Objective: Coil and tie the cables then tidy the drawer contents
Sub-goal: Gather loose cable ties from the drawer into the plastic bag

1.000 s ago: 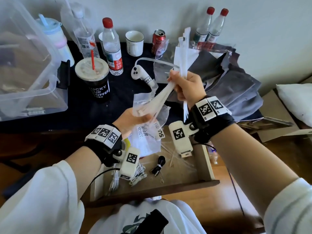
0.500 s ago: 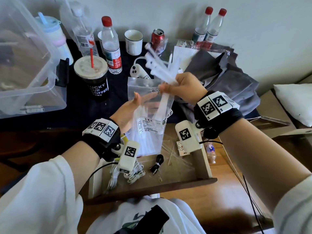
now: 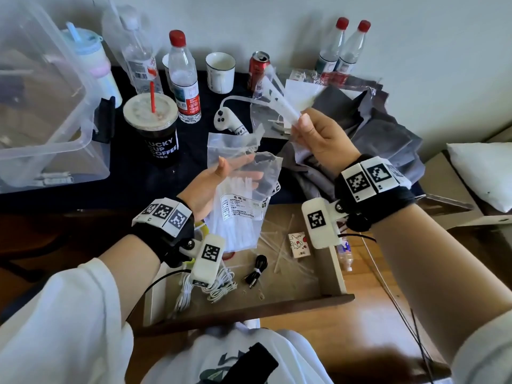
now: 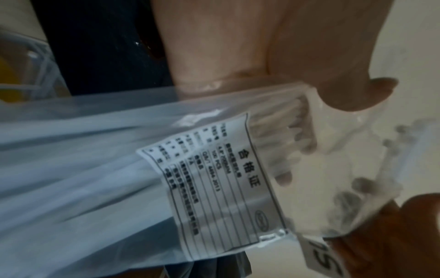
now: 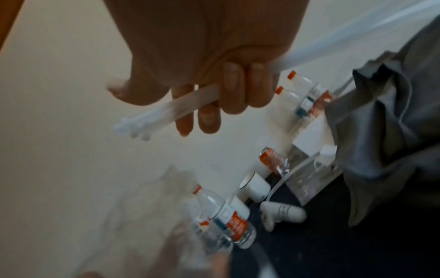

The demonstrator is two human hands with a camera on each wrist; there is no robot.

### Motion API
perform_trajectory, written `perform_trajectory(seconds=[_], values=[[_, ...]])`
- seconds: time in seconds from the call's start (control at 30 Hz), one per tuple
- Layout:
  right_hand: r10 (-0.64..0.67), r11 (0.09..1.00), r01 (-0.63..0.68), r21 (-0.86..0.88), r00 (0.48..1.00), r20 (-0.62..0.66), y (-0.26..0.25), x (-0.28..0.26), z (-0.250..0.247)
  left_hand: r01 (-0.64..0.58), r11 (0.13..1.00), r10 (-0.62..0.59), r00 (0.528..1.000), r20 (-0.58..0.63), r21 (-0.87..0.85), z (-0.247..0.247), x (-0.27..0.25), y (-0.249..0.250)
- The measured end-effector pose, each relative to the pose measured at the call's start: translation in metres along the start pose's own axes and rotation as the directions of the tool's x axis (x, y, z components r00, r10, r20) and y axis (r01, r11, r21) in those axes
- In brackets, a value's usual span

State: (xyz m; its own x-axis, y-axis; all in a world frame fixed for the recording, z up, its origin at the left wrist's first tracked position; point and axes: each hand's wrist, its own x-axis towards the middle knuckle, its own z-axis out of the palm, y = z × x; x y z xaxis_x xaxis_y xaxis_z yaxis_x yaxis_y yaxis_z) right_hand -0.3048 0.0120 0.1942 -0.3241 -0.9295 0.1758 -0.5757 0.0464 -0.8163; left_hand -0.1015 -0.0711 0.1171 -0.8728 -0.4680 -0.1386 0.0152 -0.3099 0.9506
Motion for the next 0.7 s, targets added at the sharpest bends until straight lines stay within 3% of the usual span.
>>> perform_trajectory(seconds=[0.13,0.2,0.3,0.47,0.57,0.7], values=[[0.045,0.907,0.009,-0.42,0.992,0.119,0.004,-0.005,-0.018,0.019,0.999,-0.019,1.0,-0.011,-0.032,-0.007,-0.002,-0.003],[0.08,0.85,0.02,-0.526,0.983,0.167,0.002,-0.006,-0.024,0.032,0.999,-0.032,1.0,0.001,-0.036,-0.011,-0.003,-0.005],[0.077,0.778,0.079,-0.623,0.973,0.219,-0.002,-0.007,-0.026,0.058,0.998,-0.057,0.998,0.012,-0.024,-0.014,-0.002,-0.008],[-0.044,0.633,0.228,-0.74,0.965,0.26,-0.006,-0.001,-0.024,0.112,0.993,-0.113,0.993,0.034,0.024,-0.015,0.0,-0.012],[-0.132,0.542,0.337,-0.77,0.939,0.319,-0.009,-0.001,-0.021,0.127,0.99,-0.129,0.991,0.033,0.068,-0.011,-0.001,-0.012],[-0.265,0.494,0.451,-0.743,0.892,0.365,-0.017,-0.004,-0.012,0.131,0.988,-0.133,0.991,0.017,0.082,-0.006,-0.001,-0.011]])
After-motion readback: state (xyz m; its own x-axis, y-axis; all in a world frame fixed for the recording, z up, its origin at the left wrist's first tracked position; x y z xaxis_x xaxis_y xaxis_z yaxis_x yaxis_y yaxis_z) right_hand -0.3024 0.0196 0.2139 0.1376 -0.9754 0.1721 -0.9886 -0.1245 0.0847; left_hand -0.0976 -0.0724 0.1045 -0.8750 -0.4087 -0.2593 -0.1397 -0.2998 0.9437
